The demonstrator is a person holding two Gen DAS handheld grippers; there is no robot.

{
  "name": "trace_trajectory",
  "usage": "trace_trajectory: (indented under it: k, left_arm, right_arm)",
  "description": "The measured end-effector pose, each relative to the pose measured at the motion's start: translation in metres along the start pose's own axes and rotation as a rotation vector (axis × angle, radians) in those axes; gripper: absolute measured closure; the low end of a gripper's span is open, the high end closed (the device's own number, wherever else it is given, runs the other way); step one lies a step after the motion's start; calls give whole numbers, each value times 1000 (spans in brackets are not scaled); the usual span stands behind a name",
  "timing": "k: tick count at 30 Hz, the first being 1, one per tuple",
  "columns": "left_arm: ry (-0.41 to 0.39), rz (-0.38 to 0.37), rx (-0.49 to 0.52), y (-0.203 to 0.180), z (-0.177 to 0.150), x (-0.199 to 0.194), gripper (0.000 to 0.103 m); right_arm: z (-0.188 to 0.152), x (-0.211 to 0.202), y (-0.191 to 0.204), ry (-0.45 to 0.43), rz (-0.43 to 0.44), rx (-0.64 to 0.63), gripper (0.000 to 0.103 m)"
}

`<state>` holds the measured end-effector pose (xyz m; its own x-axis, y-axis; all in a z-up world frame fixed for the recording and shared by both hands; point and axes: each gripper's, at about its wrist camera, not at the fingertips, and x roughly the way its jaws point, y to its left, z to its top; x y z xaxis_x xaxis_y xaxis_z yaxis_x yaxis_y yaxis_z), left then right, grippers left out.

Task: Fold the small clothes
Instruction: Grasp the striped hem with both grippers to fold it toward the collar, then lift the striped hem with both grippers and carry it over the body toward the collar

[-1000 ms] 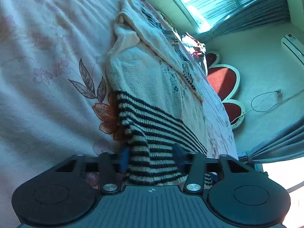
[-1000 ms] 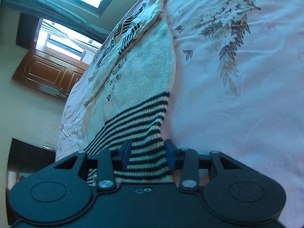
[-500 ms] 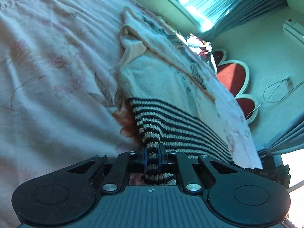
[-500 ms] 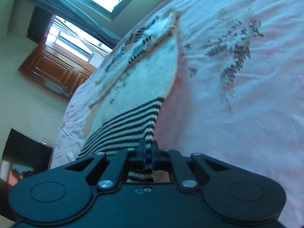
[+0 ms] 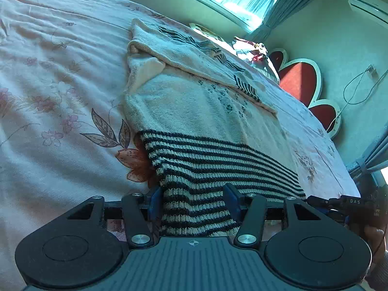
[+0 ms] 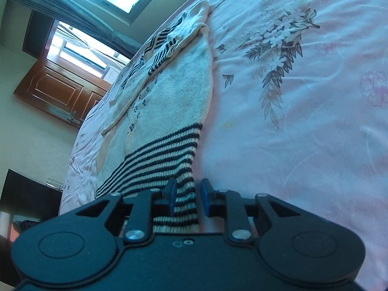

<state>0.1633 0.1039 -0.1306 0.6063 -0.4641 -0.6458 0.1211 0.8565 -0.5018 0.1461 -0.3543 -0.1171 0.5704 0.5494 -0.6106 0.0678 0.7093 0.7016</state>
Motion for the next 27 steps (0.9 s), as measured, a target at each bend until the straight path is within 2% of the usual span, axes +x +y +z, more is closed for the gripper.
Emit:
trace_trajectory:
  k: [5,8,10,11,12,14,16,17,19,21,24,27]
  left_arm:
    - [3,-21,-7,5,1,0,52]
    - [25,1,-25,10,-1,5,93]
    - [10,-27,-66,17,-4,5,93]
    - [4,-33,-73,19,-6,5,93]
    - [-3,-38,-77,20,-8,5,93]
    - [-18,-51,-101,22,-10,2,94]
    - [-79,-91,-121,22,-12,-12,94]
    - [-91,-81,-113,21,-12,-19,94]
    - [-55,-11,-76,21,-13,-19,94]
    - [-26,-6,-103,28,-14,-11,94]
    - [-82,-57,-135,27,-4,-19,94]
    - [-139,-97,-151,24,19,-25,94]
  right_arm:
    - [2,5,-1,21,16,6,77]
    - [-2,13,5,90,52,2,75]
    - [-7,13,13,90,37,-44,76]
    - [-8,13,16,89,20,-63,81]
    - [-10,13,17,89,-5,-84,95]
    - [-13,7,18,54,0,-91,97]
    - [-14,-10,24,-5,28,-114,97]
    - [-14,-18,25,-27,52,-115,97]
    - [-15,-23,23,-31,34,-125,97]
    - [-15,-14,14,3,0,-99,97]
    - [-8,-24,16,-68,67,-44,97]
    - [12,-30,25,-141,104,-22,97]
